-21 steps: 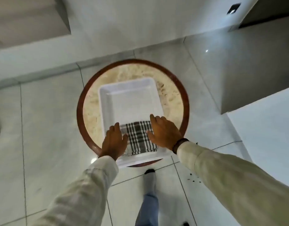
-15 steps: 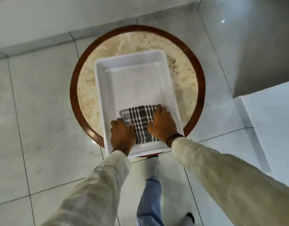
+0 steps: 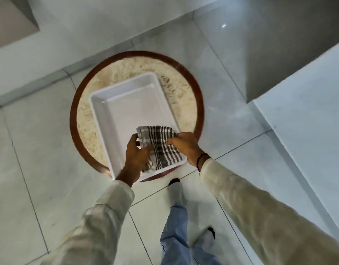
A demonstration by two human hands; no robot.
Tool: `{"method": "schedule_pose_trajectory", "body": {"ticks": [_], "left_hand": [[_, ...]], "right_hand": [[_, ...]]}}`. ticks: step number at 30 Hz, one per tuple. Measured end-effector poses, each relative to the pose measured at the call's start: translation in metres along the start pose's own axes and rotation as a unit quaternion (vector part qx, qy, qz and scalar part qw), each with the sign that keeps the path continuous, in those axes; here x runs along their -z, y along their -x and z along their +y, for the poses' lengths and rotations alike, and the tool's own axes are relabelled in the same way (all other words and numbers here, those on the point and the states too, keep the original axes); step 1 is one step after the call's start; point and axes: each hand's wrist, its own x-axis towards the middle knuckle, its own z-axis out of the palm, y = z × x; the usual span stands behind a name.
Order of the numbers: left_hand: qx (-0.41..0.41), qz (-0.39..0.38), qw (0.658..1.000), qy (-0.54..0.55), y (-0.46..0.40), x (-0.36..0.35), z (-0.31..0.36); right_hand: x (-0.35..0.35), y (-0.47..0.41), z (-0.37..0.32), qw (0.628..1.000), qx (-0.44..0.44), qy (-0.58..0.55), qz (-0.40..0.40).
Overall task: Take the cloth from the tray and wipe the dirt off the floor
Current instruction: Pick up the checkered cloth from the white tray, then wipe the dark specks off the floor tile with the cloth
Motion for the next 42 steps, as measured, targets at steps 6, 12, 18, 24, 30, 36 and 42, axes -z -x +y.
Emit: {"method": "schedule_pose_trajectory", "body": {"ticks": [6, 12, 18, 24, 30, 36, 42], "left_hand": [[-0.177, -0.086, 0.966, -0.168, 0.101, -0.077, 0.049], [-0.227, -0.272, 0.903, -0.244, 0.197, -0.208, 0.048], [-0.065, -0.405, 0.879, -0.245, 0.204, -0.321, -0.014], [-0.217, -0.302, 0.833, -0.410, 0.075, -0.414, -0.157], [-0.377, -0.232, 0.619, -0.649, -0.110, -0.466, -0.328], [-0.451, -0.158, 0.572, -0.667, -0.242, -0.491, -0.452], [-0.520, -0.107, 0.601, -0.598, -0.292, -0.501, -0.516]], "right_hand": [[0.112, 0.080, 0.042, 0.993, 0.010, -0.109, 0.041], [0.207, 0.149, 0.130, 0.947, -0.014, -0.319, 0.032], [0.261, 0.169, 0.268, 0.884, -0.029, -0.451, 0.116], [0.242, 0.024, 0.451, 0.843, -0.115, -0.432, 0.299], [0.192, -0.135, 0.603, 0.890, -0.144, -0.182, 0.393], [0.136, -0.255, 0.695, 0.906, -0.076, 0.122, 0.398], [0.081, -0.319, 0.727, 0.911, -0.023, 0.225, 0.346]]}}
